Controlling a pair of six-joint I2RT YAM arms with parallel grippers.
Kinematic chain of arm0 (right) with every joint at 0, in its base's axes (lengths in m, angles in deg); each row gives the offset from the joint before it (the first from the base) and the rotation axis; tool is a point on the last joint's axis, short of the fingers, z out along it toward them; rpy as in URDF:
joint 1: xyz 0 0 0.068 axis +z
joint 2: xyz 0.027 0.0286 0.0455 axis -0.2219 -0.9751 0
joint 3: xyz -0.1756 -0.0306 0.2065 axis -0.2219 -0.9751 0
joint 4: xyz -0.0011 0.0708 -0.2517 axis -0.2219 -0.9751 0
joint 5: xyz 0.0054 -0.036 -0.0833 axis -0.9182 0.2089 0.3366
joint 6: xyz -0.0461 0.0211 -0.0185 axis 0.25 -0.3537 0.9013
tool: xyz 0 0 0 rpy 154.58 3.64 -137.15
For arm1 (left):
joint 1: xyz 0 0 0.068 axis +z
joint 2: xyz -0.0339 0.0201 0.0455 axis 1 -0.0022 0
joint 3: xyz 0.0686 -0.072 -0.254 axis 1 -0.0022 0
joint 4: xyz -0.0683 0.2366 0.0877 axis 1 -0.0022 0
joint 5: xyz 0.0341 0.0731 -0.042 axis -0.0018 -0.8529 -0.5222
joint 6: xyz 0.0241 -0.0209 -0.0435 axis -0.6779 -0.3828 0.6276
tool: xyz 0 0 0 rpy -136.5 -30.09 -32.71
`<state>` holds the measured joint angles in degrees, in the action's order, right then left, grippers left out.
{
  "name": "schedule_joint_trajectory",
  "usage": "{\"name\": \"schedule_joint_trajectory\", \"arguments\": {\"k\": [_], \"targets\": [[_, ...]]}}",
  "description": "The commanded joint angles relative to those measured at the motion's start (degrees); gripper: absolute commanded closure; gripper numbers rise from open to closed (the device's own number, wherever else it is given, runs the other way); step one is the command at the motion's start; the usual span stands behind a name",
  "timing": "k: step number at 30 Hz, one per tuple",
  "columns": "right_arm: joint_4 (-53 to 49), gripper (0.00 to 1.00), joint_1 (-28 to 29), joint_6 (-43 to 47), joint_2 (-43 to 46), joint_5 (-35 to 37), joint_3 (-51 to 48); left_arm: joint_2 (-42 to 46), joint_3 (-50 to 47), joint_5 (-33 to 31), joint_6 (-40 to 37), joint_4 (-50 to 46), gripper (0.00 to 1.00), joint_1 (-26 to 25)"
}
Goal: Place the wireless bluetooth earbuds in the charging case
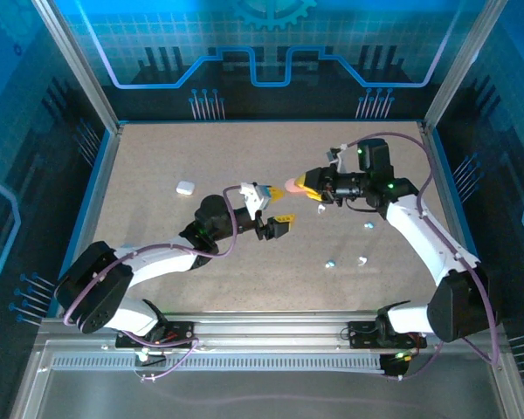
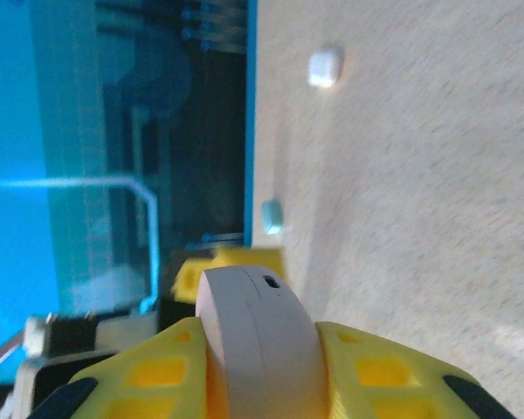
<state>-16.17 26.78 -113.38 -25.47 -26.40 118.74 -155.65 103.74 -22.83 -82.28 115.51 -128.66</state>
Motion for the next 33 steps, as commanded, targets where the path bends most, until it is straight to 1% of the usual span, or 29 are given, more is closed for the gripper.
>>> {"name": "schedule_joint_trajectory", "arguments": {"k": [1, 3, 6, 9, 13, 16, 20, 26, 33], "targets": [[2.57, 0.81, -2.05, 1.92, -4.54, 7.67, -0.29, 3.39, -1.63, -5.72, -1.38, -0.97, 0.22, 0.4], [0.76, 0.8, -2.23, 3.95, -10.3, 9.0, 2.24, 4.92, -1.71, -9.2, -1.17, -3.09, 0.22, 0.53], [-2.87, 0.8, -1.5, 8.49, -20.21, 8.18, 8.64, 7.18, -0.68, -13.66, -0.48, -8.91, 0.21, 1.02], [-5.03, 0.8, -0.21, 11.07, -28.68, 9.19, 14.23, 8.78, 2.08, -19.06, 3.52, -17.36, 0.21, 2.47], [-7.9, 0.79, 1.3, 13.02, -39.85, 9.78, 22.35, 9.65, 7.98, -21.1, 7.69, -30.59, 0.2, 5.46], [-10.01, 0.78, 2.21, 14.11, -45.54, 10.15, 27.52, 8.98, 12.03, -20.57, 8.5, -38.29, 0.19, 7.33], [-13.87, 0.76, 3.06, 16.03, -50.27, 12.3, 32.28, 7.57, 15.73, -19.74, 9.98, -44.15, 0.2, 9.41], [-18.47, 0.71, 3.53, 19.1, -54.09, 12.36, 35.49, 4.56, 22.48, -20.23, 12.85, -51.5, 0.24, 12.18], [-21.93, 0.51, 3.06, 23.92, -52.84, 15.71, 36.42, 2.27, 26.13, -21.98, 13.94, -56.62, 0.23, 13.3]]}}
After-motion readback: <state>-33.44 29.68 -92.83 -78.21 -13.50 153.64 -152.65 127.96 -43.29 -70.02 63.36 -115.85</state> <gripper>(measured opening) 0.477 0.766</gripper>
